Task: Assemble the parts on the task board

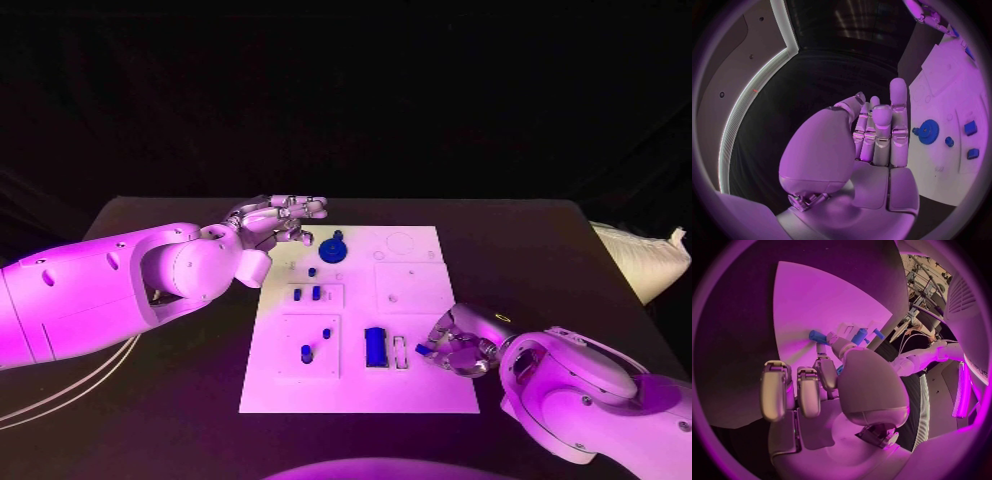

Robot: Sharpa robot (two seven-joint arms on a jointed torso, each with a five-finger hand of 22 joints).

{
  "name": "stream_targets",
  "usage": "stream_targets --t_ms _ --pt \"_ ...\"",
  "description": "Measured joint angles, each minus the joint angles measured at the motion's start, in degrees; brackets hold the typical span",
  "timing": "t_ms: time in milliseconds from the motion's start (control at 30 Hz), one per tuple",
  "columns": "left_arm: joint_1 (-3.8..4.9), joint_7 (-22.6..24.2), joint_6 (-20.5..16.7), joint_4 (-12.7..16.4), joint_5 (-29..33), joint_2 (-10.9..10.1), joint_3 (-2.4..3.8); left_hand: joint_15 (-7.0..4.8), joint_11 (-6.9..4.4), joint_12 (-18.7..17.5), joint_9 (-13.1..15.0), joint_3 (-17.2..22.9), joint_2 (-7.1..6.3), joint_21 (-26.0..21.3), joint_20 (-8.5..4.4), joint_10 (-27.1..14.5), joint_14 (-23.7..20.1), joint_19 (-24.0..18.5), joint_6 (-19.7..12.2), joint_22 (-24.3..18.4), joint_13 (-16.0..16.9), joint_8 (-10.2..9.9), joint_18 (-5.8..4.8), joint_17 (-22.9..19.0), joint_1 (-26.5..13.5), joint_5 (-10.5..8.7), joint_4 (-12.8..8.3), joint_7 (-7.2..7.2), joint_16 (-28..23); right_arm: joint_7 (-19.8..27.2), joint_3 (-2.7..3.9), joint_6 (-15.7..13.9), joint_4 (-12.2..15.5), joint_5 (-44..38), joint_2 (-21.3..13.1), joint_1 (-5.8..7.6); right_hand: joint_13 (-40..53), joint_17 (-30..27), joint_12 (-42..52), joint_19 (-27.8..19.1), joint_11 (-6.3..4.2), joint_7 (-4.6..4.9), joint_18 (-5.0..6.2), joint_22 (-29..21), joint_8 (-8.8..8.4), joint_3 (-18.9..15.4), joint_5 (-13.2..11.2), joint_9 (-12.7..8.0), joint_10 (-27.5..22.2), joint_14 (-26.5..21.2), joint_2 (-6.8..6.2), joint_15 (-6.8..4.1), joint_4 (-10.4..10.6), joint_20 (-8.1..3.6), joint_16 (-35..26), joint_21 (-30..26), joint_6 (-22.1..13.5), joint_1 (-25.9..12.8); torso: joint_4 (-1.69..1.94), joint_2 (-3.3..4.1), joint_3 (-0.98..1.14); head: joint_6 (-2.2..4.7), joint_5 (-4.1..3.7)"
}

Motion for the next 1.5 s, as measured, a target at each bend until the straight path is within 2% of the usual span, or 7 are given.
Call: stream_targets --t_ms 100,200,433,733,900,1167,1500 --pt "0.00 0.0 0.0 0.1 0.0 0.0 0.00 0.00 0.00 0.0 0.0 0.0 0.00 0.0 0.00 0.0 0.0 0.0 0.0 0.0 0.0 0.0 0.00 0.0 0.0 0.00 0.0 0.00 0.0 -0.1 0.03 -1.4 0.3 1.2 0.6 0.01 0.0 0.0 0.3 0.0 -0.19 -0.54 0.00 0.0 0.04 -0.6 0.0 0.1 0.2 0.0 -0.44 0.00 0.7 0.00 0.2 0.0 0.6 -1.1 0.00 0.00 0.01 -0.06 0.00" --pt "0.00 0.0 0.0 0.2 0.0 0.0 0.00 0.00 0.00 0.0 0.0 0.0 0.00 0.0 0.00 0.0 0.0 0.0 0.0 0.0 0.0 0.0 0.00 0.0 0.0 0.00 0.0 0.00 0.0 -0.1 0.05 -2.4 0.3 2.8 1.2 0.03 0.2 0.0 0.6 0.0 -0.31 -0.62 0.00 0.0 0.04 -1.2 0.3 0.6 0.3 0.0 -0.65 0.00 1.5 0.00 0.2 0.0 0.8 -2.0 -0.01 0.00 0.00 -0.08 -0.01" --pt "0.00 -0.1 0.1 0.4 -0.2 0.0 0.00 0.00 0.00 0.0 0.0 0.0 0.00 0.0 0.00 0.0 0.0 0.0 0.0 0.0 0.0 0.0 0.00 0.0 0.0 0.00 0.0 0.00 0.0 -0.4 0.05 -3.8 -0.5 6.1 2.6 0.03 0.3 0.0 1.8 0.0 -0.37 -1.12 -0.01 0.0 0.04 -3.5 7.0 1.2 0.5 0.0 -1.01 0.00 4.0 0.00 0.5 0.3 2.0 -4.6 -0.02 -0.01 -0.02 -0.20 0.05" --pt "0.00 -0.2 0.1 0.6 -0.4 0.0 0.00 0.00 -0.21 0.2 0.0 0.2 0.00 0.0 0.00 -0.2 0.0 0.0 0.0 0.0 0.0 0.0 0.00 -0.2 0.0 0.00 -0.2 0.00 0.0 -0.7 0.04 -4.5 -1.4 8.3 3.9 0.03 0.3 0.0 2.1 0.0 -0.37 -1.50 0.00 0.0 0.04 -4.9 9.6 1.7 0.5 0.0 -1.02 -0.41 4.7 0.00 0.5 0.3 2.5 -5.1 0.01 -0.01 -0.02 -0.27 0.19" --pt "0.00 -0.2 0.2 0.7 -0.5 0.0 0.00 0.00 -0.21 0.2 0.0 0.2 0.00 0.0 0.00 -0.2 0.0 0.0 0.0 0.0 0.0 0.0 0.00 -0.2 0.0 0.00 -0.2 0.00 0.0 -0.9 0.04 -4.2 -2.1 8.8 4.5 0.03 0.2 0.0 2.1 0.0 -0.37 -1.34 0.00 0.0 0.04 -6.3 11.1 2.1 0.5 0.0 -1.02 -0.41 5.0 0.00 0.5 0.3 2.8 -5.1 -0.02 -0.02 0.01 -0.31 0.35" --pt "0.00 -0.3 0.2 0.7 -0.5 0.0 0.00 0.00 -0.21 0.2 0.0 0.2 0.00 0.0 0.00 -0.2 0.0 0.0 0.0 0.0 0.0 0.0 0.00 -0.2 0.0 0.00 -0.2 0.00 0.0 -1.1 0.05 -3.5 -3.1 8.9 5.3 0.06 0.2 0.0 2.1 0.0 -0.37 -1.34 0.00 0.0 0.08 -6.7 11.5 2.4 0.5 0.0 -0.89 -0.41 5.2 0.00 0.5 0.3 2.8 -5.4 -0.07 -0.07 0.01 -0.36 0.45" --pt "0.00 -0.4 0.3 0.8 -0.6 -0.1 0.00 0.00 -0.21 0.2 0.0 0.2 0.00 0.0 0.00 -0.2 0.0 0.0 0.0 0.0 0.0 0.0 0.00 -0.4 0.0 0.00 -0.2 0.00 0.0 -1.2 0.11 -2.0 -3.8 8.2 5.7 0.12 0.2 0.0 1.7 0.0 -0.36 -1.60 0.00 0.0 0.36 -8.8 11.6 2.6 0.5 0.0 -0.87 -0.41 6.3 0.01 0.5 0.3 3.2 -6.6 -0.06 -0.08 0.01 -0.27 0.46"
